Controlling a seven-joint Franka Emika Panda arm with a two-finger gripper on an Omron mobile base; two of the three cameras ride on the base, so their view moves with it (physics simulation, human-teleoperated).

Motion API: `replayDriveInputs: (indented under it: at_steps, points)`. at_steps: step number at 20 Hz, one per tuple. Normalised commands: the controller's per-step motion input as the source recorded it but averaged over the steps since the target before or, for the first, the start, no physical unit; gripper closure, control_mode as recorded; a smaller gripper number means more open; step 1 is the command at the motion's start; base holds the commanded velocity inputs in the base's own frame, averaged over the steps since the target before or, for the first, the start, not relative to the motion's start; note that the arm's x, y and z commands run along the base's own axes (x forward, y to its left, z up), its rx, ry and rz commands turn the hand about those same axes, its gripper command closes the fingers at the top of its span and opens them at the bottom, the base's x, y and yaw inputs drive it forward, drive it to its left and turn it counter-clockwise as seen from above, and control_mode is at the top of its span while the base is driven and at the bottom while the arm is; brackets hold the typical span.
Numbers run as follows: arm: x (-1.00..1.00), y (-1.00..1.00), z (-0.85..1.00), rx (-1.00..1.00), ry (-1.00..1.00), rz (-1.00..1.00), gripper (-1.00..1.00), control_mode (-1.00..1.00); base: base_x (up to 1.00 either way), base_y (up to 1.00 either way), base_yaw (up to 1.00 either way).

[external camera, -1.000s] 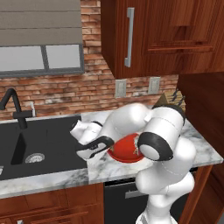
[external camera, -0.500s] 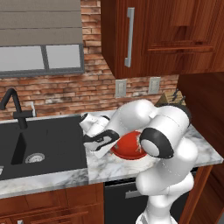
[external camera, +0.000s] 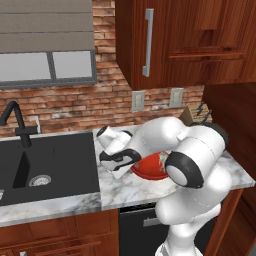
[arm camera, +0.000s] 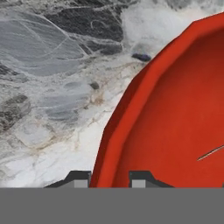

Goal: Remove the apple from the bowl and place it on the small plate. Then place the bowl with only the fish in the microwave, close the door, and press the start button to microwave the fish.

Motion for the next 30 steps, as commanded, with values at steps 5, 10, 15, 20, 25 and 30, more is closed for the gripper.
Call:
replayDriveInputs:
  at_steps: [5,10,15,20,25,30]
  points:
    - [-0.09,-0.01,0.10,0.00,-0.07,0.01,1.00,-1.00,0.00,0.00,0.00]
    - [-0.49,0.00,0.81,-0.09,-0.22,0.12,1.00,-1.00,0.00,0.00,0.00]
    - [-0.37,0.00,0.81,-0.10,-0.13,0.08,1.00,-1.00,0.00,0.00,0.00]
    - [-0.07,-0.18,0.98,-0.07,0.02,0.01,1.00,-1.00,0.00,0.00,0.00]
    - [-0.29,-0.38,0.83,-0.06,0.02,0.00,1.00,-1.00,0.00,0.00,0.00]
    - [-0.44,-0.42,0.39,-0.05,0.04,0.00,1.00,-1.00,0.00,0.00,0.00]
